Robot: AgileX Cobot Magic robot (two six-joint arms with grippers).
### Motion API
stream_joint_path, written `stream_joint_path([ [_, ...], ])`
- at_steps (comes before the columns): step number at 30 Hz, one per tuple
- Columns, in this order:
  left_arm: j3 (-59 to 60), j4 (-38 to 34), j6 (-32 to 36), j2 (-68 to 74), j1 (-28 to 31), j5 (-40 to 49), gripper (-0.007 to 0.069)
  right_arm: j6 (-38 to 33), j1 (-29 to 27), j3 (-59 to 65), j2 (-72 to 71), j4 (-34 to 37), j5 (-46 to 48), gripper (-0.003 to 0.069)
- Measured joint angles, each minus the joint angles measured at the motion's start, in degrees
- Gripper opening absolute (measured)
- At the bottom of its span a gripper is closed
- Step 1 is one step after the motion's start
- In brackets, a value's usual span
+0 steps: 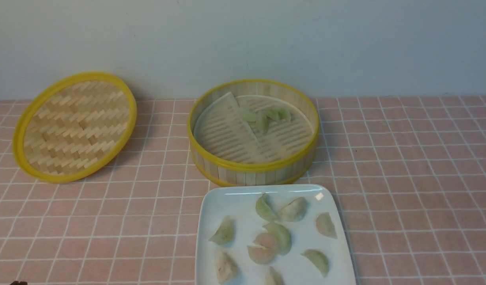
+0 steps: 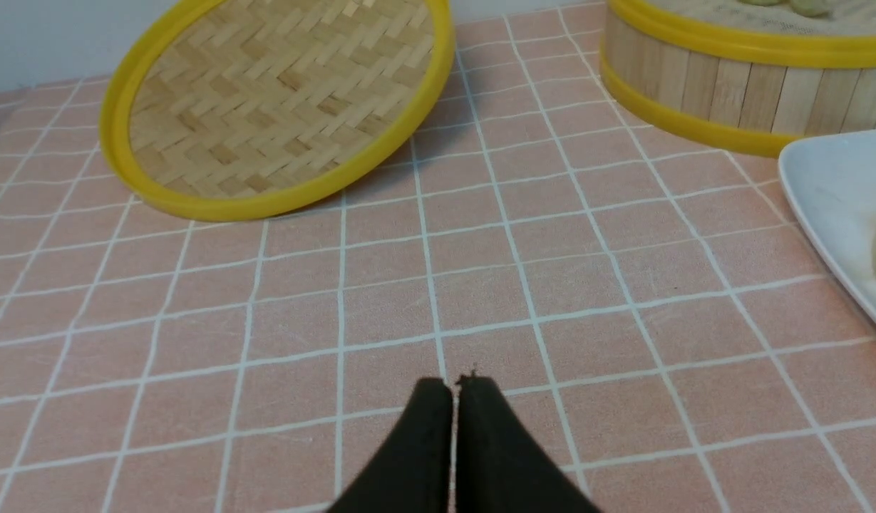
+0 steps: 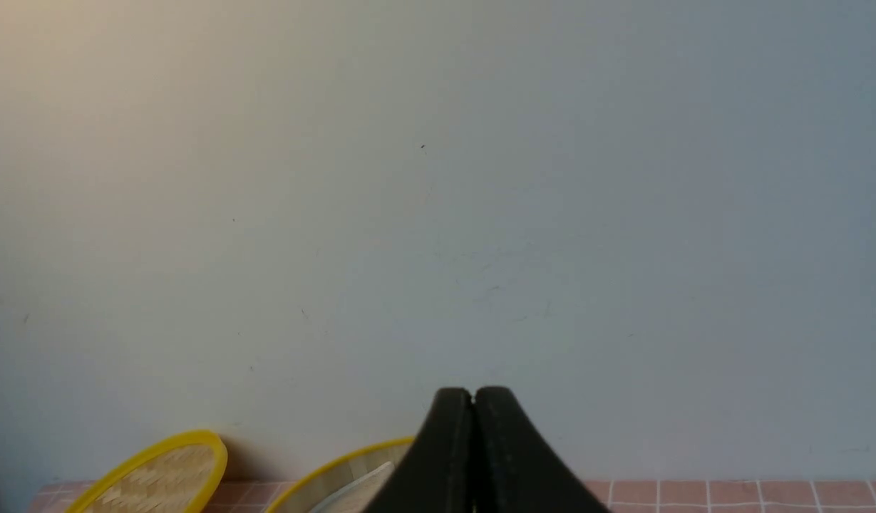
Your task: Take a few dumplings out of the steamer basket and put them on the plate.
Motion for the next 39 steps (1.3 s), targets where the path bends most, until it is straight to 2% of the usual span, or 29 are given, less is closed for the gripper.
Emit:
stream_joint_path([
  [7,0.0,0.0,0.0,0.0,0.0,0.0,-0.0006,-0.08,0.0,0.0,0.0,0.34,0.0,-0.0015],
  [9,0.0,0.0,0.0,0.0,0.0,0.0,-0.0006,-1.49,0.0,0.0,0.0,3.47,-0.11,-0.0015],
  [13,0.0,0.0,0.0,0.0,0.0,0.0,-0.0006,-11.53,0.0,0.0,0.0,16.36,-0.11,-0.0015],
  [15,0.0,0.0,0.0,0.0,0.0,0.0,-0.0006,-22.37,0.0,0.0,0.0,25.76,-0.24,-0.0015],
  [18,0.0,0.0,0.0,0.0,0.0,0.0,-0.0006,-30.58,0.0,0.0,0.0,33.07,-0.73,-0.0015],
  [19,0.0,0.0,0.0,0.0,0.0,0.0,-0.0006,-36.46,0.0,0.0,0.0,36.96,-1.7,-0.0015],
  [23,0.0,0.0,0.0,0.0,0.0,0.0,-0.0006,-41.01,0.0,0.0,0.0,39.91,-2.86,-0.0015],
  [26,0.0,0.0,0.0,0.0,0.0,0.0,-0.0006,-41.74,-0.87,0.85,0.0,39.85,-3.55,-0.0015],
  [30,0.0,0.0,0.0,0.0,0.0,0.0,-0.0006,-41.8,-10.2,5.14,0.0,38.5,-3.92,-0.0015],
  [33,0.0,0.0,0.0,0.0,0.0,0.0,-0.0006,-41.8,-19.88,11.36,0.0,37.2,-4.05,-0.0015],
  [36,0.0,0.0,0.0,0.0,0.0,0.0,-0.0006,-41.8,-26.58,18.0,0.0,36.8,-4.38,-0.0015],
  [39,0.0,0.0,0.0,0.0,0.0,0.0,-0.0006,-41.8,-30.0,24.14,0.0,36.68,-4.79,-0.0015],
])
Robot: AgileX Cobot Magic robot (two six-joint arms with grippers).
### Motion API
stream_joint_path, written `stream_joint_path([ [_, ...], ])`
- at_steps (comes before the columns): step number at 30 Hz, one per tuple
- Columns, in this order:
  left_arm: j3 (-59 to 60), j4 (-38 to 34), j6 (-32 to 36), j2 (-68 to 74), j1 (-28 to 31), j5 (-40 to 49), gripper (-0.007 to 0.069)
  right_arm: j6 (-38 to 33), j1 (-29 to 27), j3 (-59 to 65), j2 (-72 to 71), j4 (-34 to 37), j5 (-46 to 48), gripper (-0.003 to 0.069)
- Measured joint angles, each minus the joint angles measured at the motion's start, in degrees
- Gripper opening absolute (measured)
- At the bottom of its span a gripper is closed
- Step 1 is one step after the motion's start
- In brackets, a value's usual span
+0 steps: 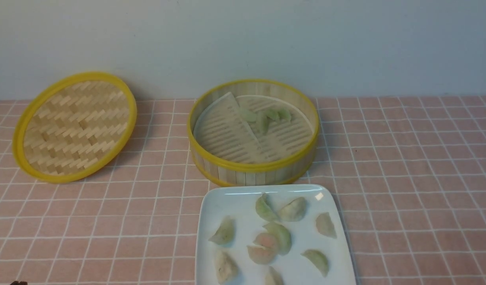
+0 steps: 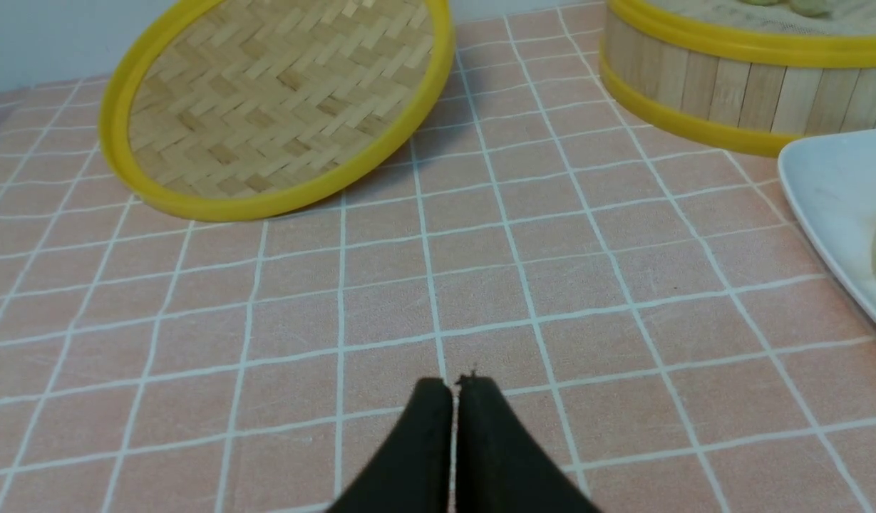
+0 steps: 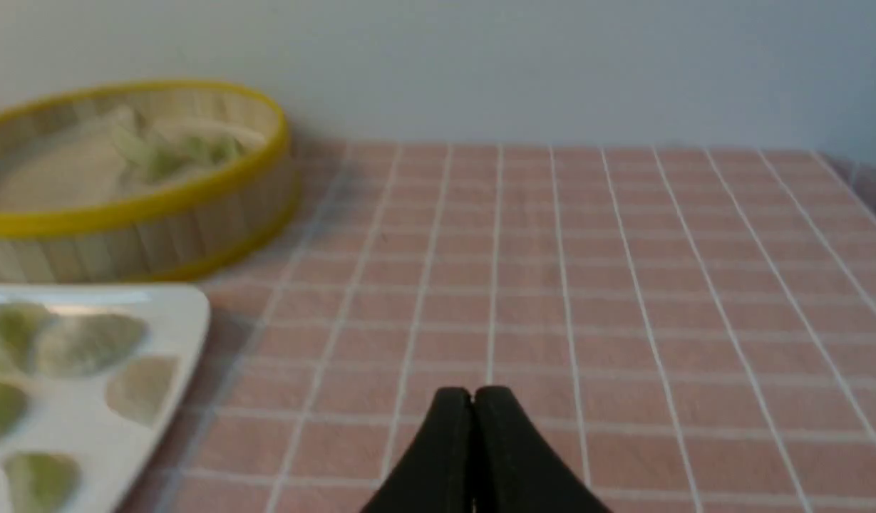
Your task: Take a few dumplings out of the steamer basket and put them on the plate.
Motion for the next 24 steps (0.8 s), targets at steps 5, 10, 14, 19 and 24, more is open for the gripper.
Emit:
stream_joint_path([
  [5,0.0,0.0,0.0,0.0,0.0,0.04,-0.0006,0.0,-0.87,3.18,0.08,-0.24,-4.26,-0.0015],
  [10,0.0,0.03,0.04,0.0,0.0,0.04,-0.0006,0.0,-0.87,3.41,0.08,-0.24,-5.83,-0.0015],
  [14,0.0,0.03,0.04,0.0,0.0,0.04,-0.0006,0.0,-0.87,3.41,0.08,-0.24,-5.83,-0.0015],
  [19,0.0,0.03,0.04,0.0,0.0,0.04,-0.0006,0.0,-0.87,3.41,0.08,-0.24,-5.83,-0.0015],
  [24,0.0,0.03,0.04,0.0,0.0,0.04,-0.0006,0.0,-0.87,3.41,0.08,-0.24,-5.83,-0.0015],
])
